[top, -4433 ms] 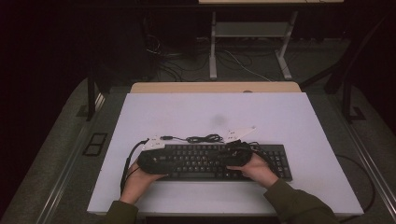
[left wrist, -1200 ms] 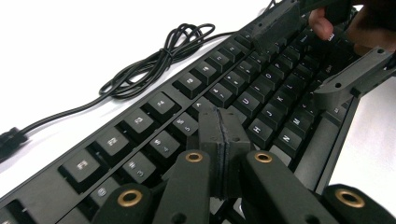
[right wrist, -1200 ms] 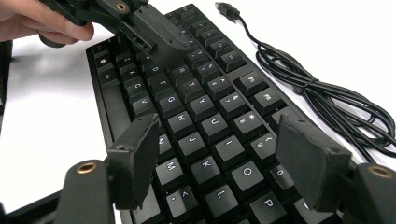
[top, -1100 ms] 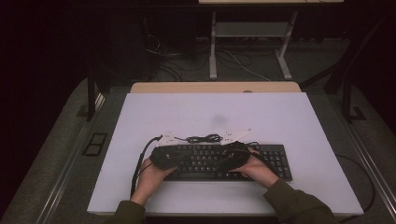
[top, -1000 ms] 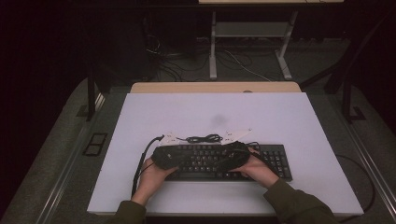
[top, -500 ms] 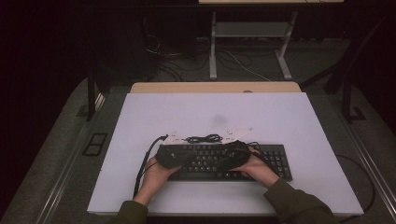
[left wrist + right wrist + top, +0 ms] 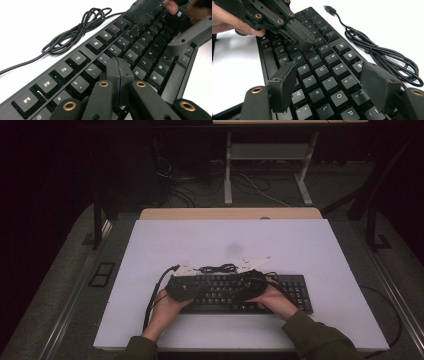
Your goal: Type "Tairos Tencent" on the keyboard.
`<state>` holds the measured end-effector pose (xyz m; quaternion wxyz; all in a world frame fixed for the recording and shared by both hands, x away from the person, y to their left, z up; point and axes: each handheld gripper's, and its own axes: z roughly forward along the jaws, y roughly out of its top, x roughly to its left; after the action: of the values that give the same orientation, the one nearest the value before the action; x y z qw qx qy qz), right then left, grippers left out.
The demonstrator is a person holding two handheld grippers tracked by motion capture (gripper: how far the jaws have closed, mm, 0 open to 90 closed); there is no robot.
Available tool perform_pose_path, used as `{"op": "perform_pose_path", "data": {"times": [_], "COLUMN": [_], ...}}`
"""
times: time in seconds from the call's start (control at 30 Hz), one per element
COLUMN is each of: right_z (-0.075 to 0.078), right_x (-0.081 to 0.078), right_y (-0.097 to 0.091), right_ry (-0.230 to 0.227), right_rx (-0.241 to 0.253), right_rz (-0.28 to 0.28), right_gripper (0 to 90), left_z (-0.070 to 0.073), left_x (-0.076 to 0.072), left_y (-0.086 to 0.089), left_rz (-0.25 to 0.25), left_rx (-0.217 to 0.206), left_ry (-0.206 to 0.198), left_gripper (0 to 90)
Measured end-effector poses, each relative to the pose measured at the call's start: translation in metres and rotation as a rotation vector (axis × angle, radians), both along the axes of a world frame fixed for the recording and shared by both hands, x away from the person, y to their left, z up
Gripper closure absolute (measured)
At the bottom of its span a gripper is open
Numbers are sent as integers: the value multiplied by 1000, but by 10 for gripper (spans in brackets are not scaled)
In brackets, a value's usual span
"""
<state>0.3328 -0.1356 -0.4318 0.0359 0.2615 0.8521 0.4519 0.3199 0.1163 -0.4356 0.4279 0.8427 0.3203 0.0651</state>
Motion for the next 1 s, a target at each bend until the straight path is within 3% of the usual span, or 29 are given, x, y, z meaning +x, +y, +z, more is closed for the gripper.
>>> {"op": "perform_pose_path", "data": {"times": [0.2, 0.47, 0.77, 1.0], "right_z": [0, 2, 4, 9], "right_x": [1, -2, -4, -7], "right_y": [-3, -6, -17, -26], "right_ry": [5, -1, -4, -12], "right_rx": [0, -4, 16, 33], "right_rz": [-6, -6, -8, -25], "right_gripper": [288, 283, 283, 283], "left_z": [3, 6, 8, 11], "left_x": [-1, -8, -12, -17], "left_y": [2, 9, 18, 30], "left_rz": [5, 10, 4, 13], "left_rx": [-19, -36, -53, -72], "left_ry": [-5, -12, -31, -59], "left_gripper": [779, 553, 402, 338]}}
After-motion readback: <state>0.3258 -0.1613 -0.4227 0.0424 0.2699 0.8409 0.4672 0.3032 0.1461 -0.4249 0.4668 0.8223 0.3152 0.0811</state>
